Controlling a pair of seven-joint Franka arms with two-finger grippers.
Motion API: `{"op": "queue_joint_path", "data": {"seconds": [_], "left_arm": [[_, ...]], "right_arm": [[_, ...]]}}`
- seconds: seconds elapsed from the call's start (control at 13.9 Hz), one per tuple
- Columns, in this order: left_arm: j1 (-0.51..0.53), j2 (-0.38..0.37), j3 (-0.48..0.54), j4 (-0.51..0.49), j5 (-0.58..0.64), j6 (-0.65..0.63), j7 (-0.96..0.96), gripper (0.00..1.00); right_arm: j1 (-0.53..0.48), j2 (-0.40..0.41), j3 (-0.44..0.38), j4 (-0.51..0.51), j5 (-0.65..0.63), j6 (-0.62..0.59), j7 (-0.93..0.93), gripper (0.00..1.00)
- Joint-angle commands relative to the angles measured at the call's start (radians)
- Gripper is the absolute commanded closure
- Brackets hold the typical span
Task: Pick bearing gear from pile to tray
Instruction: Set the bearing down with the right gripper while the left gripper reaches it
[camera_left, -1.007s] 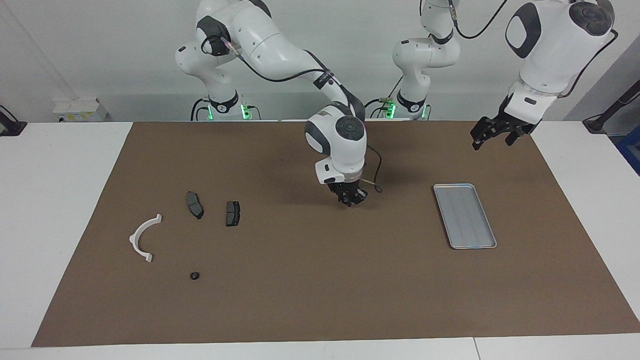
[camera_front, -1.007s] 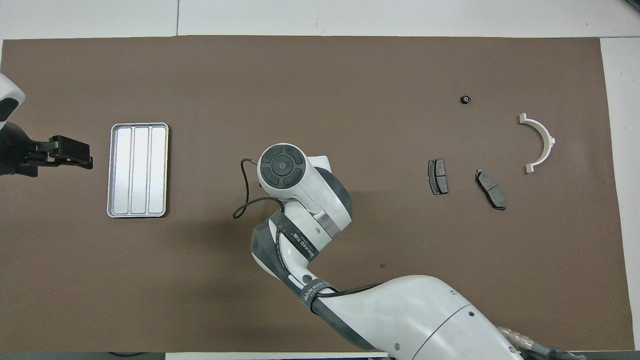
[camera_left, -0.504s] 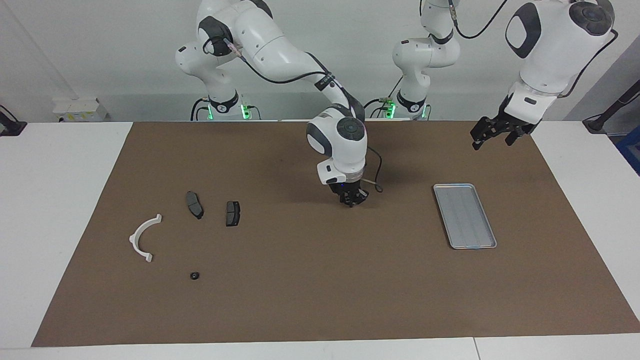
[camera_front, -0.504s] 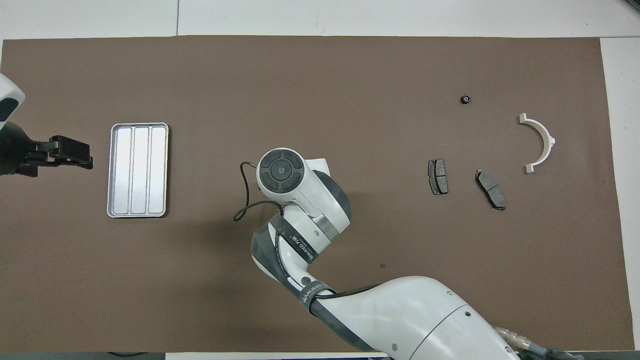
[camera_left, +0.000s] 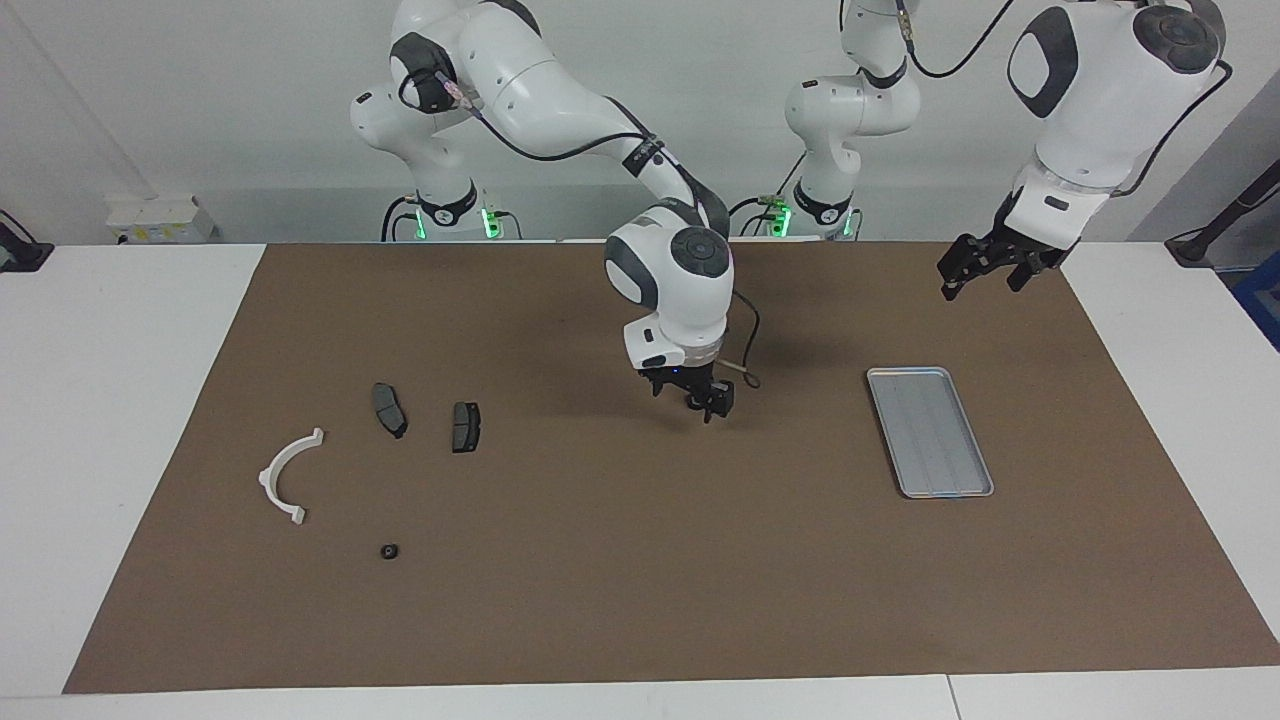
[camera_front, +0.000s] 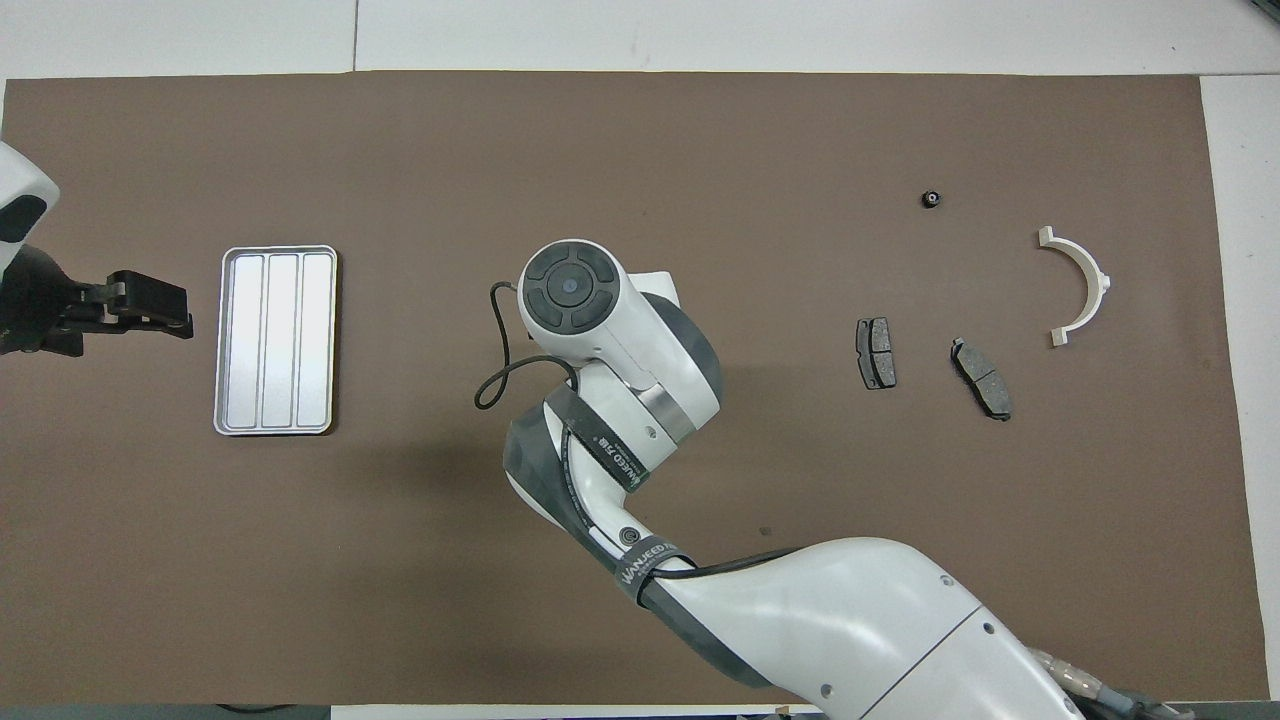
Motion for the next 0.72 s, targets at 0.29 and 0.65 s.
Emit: {"op": "queue_joint_path", "data": {"seconds": [0.29, 0.65], "left_arm": [[-0.242, 0.060, 0.007, -0.096, -0.011, 0.170, -0.411, 0.00], [-0.351, 0.184, 0.005, -0.151, -0.011, 0.416, -0.617, 0.00]], "right_arm": [[-0.208, -0.101, 0.014, 0.050, 0.020, -0.163, -0.481, 0.00], [-0.367, -0.132, 0.011, 0.029, 0.013, -0.231, -0.819, 0.00]]}}
